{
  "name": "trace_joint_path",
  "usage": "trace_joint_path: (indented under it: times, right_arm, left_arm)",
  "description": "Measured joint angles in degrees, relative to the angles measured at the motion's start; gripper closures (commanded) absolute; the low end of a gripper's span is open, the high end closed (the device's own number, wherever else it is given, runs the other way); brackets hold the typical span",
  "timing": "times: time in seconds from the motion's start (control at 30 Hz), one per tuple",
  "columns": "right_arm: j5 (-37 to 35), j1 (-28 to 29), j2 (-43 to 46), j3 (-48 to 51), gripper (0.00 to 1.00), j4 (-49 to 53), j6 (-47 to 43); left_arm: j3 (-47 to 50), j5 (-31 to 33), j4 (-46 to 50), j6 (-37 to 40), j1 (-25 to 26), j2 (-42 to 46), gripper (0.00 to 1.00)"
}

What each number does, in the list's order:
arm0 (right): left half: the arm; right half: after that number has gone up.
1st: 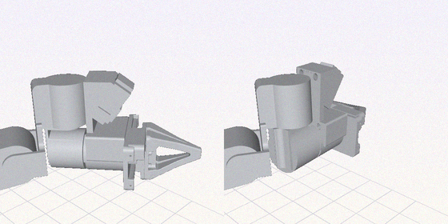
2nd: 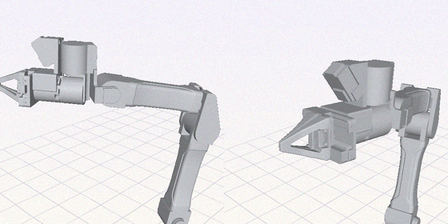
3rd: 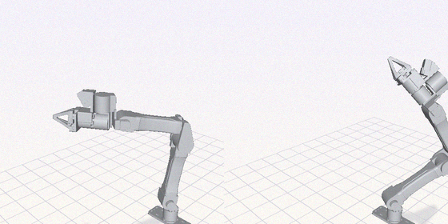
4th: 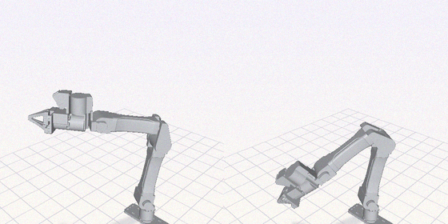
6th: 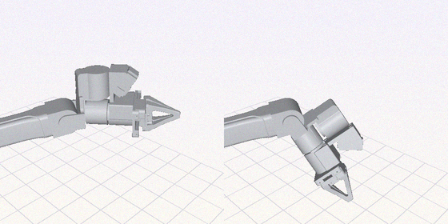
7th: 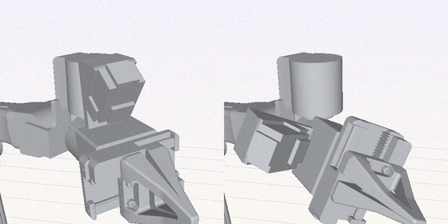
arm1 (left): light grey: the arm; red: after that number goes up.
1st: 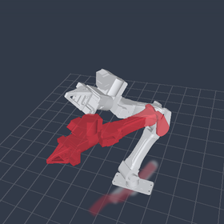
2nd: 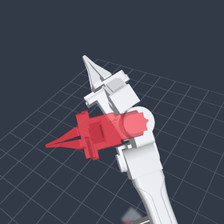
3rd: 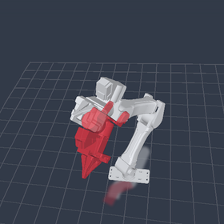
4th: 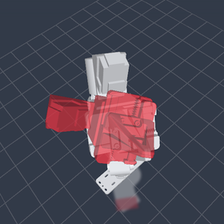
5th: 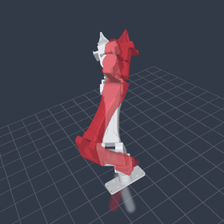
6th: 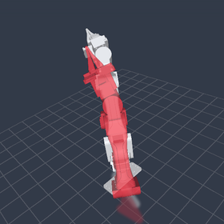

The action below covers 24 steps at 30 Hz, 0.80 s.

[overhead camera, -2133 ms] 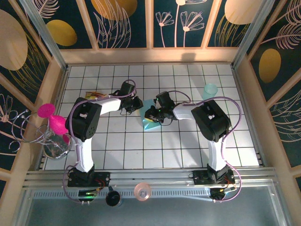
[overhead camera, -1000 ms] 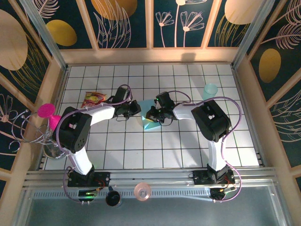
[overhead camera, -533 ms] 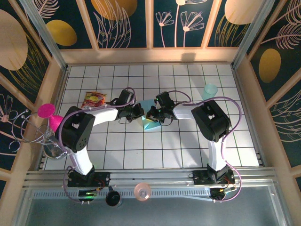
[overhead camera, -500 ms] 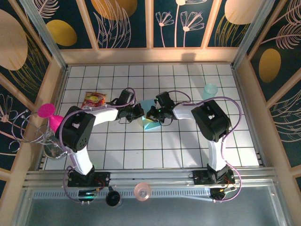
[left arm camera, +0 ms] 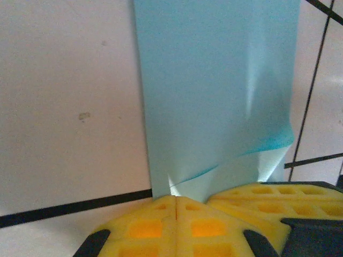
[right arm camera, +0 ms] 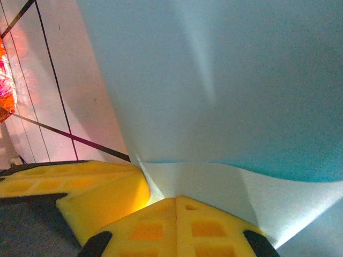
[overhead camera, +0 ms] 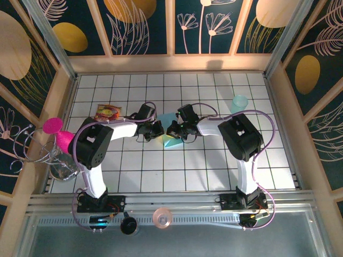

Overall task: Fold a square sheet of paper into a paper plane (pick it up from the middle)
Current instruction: Fold the triangle a second time at the center of the table.

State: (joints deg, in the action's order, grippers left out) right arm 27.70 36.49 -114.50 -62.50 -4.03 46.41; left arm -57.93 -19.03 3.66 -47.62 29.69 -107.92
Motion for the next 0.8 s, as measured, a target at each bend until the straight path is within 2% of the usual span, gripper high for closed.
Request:
trace_joint_path:
  times: [0.47, 0.8]
  right_arm:
    - [0.4, -1.6, 2.6, 0.0, 0.95, -0.6, -1.0]
    - [-0.7, -2.1, 1.1, -0.1, 0.96, -0.9, -1.9]
  left_arm:
    - [-1.6, 1.5, 2.4, 0.9, 0.3, -0.5, 1.0]
    - [-2.1, 1.5, 2.9, 1.1, 0.3, -0.7, 1.0]
